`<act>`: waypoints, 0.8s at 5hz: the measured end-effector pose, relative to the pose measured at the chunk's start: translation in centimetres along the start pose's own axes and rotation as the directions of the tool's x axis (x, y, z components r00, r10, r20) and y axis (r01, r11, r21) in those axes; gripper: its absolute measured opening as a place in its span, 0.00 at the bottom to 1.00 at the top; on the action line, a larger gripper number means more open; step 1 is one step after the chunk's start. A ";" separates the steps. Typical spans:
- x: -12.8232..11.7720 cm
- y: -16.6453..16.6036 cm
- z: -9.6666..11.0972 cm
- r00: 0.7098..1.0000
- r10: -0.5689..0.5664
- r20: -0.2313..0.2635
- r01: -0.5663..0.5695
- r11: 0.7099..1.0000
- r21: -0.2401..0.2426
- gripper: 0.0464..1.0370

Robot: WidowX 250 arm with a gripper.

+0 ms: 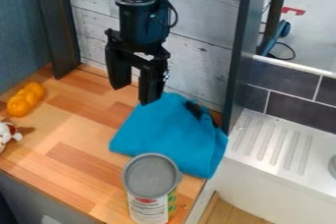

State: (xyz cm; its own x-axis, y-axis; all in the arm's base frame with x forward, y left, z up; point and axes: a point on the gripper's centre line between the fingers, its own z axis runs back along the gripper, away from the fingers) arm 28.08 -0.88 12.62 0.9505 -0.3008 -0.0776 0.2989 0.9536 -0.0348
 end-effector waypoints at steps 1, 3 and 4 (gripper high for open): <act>-0.2 0.0 -0.6 1.000 0.000 -0.022 0.000 1.000 -0.007 0.96; -5.1 6.0 -0.3 0.989 0.147 -0.025 -0.145 0.988 0.051 0.96; -7.8 8.0 -1.8 0.979 0.186 -0.078 -0.179 0.979 0.096 0.96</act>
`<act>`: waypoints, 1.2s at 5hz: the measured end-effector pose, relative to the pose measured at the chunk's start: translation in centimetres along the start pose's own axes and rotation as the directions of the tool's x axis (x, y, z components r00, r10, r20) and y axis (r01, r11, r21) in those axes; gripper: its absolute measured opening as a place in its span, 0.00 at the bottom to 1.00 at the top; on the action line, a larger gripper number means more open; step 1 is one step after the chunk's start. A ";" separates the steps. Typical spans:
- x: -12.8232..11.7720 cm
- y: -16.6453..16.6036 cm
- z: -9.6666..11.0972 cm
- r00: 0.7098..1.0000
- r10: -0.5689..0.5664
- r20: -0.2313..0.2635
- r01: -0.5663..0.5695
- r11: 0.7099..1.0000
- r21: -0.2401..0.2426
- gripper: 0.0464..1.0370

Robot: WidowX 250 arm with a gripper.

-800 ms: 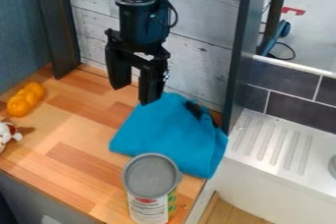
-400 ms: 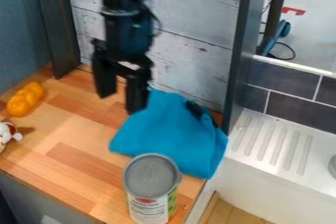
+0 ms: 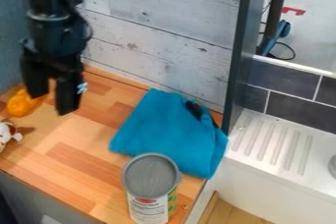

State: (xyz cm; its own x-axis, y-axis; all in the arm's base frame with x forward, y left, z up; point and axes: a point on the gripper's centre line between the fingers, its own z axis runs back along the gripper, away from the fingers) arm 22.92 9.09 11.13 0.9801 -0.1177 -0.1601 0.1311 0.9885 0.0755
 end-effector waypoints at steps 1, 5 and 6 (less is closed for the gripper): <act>-1.9 2.6 -0.6 0.996 0.047 -0.077 -0.044 0.998 0.047 0.96; -3.2 9.9 -7.1 0.974 0.223 -0.049 -0.224 0.975 -0.009 0.96; -2.2 9.5 -8.5 0.960 0.272 -0.072 -0.278 0.956 -0.094 0.96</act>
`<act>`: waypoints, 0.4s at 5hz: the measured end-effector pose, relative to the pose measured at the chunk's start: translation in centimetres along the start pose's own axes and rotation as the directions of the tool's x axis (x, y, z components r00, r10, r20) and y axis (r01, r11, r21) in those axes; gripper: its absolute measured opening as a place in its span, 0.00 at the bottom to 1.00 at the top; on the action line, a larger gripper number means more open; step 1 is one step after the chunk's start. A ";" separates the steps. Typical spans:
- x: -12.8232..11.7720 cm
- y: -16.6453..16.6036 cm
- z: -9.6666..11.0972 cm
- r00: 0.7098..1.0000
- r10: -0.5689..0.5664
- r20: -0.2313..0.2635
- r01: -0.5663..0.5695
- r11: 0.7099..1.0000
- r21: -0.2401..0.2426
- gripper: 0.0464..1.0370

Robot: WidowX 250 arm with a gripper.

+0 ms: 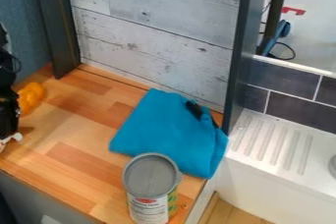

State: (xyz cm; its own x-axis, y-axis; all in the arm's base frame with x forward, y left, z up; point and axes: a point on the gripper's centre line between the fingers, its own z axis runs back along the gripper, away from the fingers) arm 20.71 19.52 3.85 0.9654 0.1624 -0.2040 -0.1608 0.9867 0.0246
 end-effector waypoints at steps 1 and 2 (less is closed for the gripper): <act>0.1 0.2 -1.1 0.999 0.014 -0.031 -0.015 1.000 -0.027 0.96; 0.2 0.2 -3.1 0.996 0.022 -0.092 -0.026 0.999 -0.044 0.91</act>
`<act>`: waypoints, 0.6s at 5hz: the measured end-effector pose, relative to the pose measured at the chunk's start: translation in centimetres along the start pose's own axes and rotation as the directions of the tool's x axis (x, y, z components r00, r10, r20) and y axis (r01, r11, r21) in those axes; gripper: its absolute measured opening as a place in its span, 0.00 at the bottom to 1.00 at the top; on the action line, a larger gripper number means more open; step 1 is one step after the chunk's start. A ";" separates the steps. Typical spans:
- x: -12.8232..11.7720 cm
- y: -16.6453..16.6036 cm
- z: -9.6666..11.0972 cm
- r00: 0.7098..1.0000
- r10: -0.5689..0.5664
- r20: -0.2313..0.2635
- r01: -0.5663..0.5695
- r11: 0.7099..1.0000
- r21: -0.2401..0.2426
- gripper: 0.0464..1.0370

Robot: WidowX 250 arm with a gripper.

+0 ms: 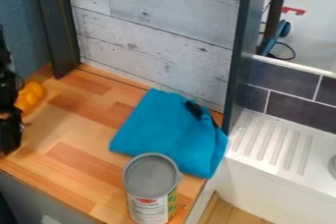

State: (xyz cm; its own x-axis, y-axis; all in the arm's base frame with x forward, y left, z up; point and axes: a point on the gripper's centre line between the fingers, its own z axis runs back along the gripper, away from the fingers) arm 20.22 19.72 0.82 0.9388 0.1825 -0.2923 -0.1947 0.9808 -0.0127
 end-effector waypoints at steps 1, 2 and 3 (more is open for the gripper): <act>0.4 0.1 -0.1 0.999 0.039 0.021 -0.039 0.999 0.005 0.65; 0.5 -0.3 0.1 0.999 0.045 0.019 -0.045 0.999 0.003 0.57; 0.5 -3.6 5.1 0.996 -0.027 0.081 0.022 0.998 0.063 0.57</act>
State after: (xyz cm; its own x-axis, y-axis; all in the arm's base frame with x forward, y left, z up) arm 22.83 16.62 5.57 0.9637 0.1607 -0.2131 -0.1556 0.9870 0.0407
